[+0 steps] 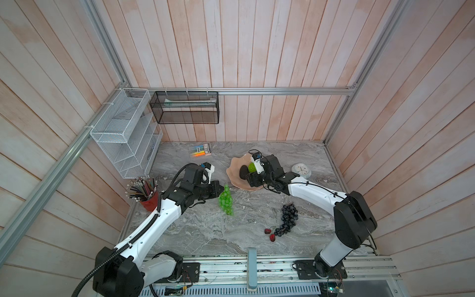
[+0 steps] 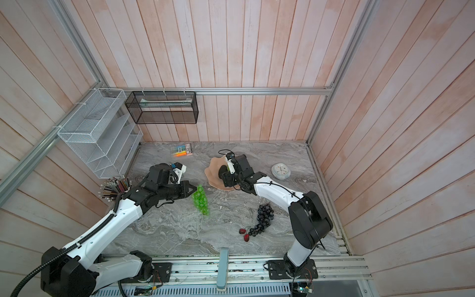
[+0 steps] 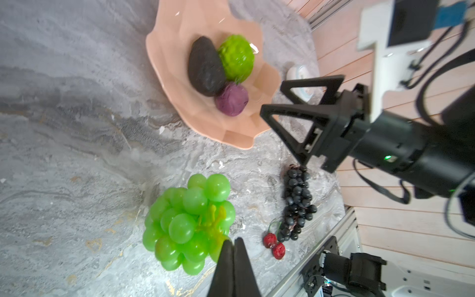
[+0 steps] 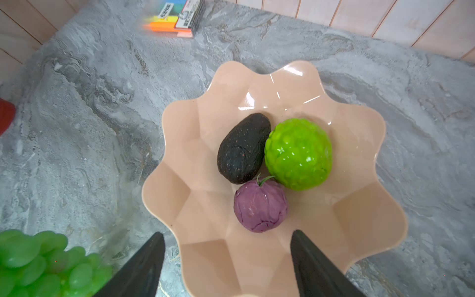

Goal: Arrange fruit in a fruit bowl
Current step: Pick up the fruits from the center of the table, then place the fruits in the fruit bowl.

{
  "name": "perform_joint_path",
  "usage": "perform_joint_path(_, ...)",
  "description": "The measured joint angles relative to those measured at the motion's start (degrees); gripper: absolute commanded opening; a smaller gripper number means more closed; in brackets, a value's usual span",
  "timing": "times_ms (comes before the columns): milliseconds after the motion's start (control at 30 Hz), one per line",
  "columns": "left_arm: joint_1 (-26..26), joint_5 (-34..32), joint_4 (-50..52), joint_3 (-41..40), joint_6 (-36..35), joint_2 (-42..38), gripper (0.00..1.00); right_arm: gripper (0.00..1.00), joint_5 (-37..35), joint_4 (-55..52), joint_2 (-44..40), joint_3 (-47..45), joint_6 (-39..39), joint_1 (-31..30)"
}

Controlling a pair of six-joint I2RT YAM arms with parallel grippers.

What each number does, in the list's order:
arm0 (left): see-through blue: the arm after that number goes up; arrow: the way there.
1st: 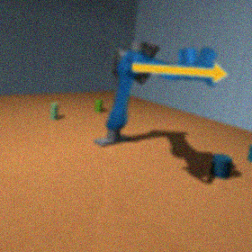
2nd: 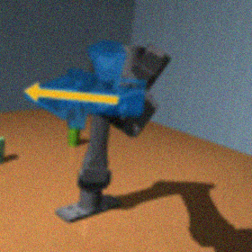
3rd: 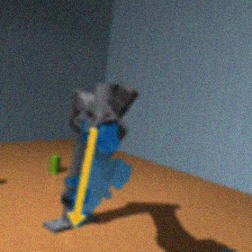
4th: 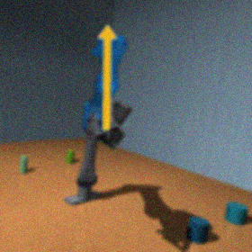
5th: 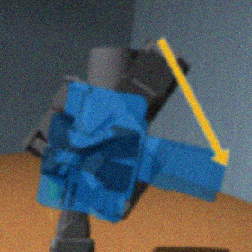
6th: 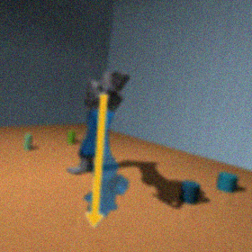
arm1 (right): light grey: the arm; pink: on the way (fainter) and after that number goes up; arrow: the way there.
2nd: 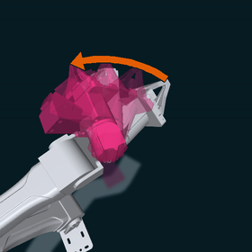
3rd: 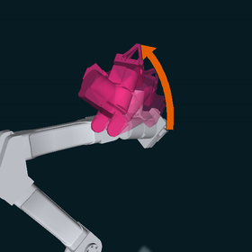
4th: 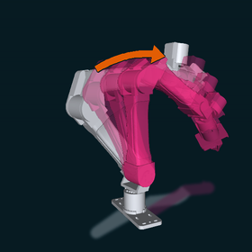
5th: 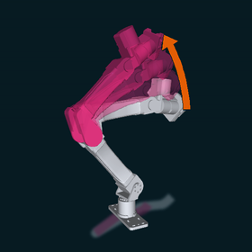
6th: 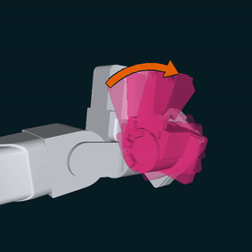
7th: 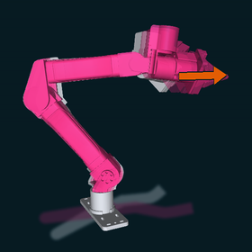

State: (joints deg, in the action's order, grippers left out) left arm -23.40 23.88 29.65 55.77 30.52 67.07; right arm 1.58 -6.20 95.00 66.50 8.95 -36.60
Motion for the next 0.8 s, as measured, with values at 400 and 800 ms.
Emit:
perform_joint_path(400, -3.65, 0.28, 3.56, 19.26, 1.33, 6.05, 0.00, 0.75, 3.13, 6.62, -7.15, -5.66, 3.50, 5.18)
perform_joint_path(800, -6.62, 1.51, 1.84, 35.74, -0.39, 21.35, 0.00, 0.75, 4.31, 8.09, -12.04, -11.08, 4.61, 9.99)
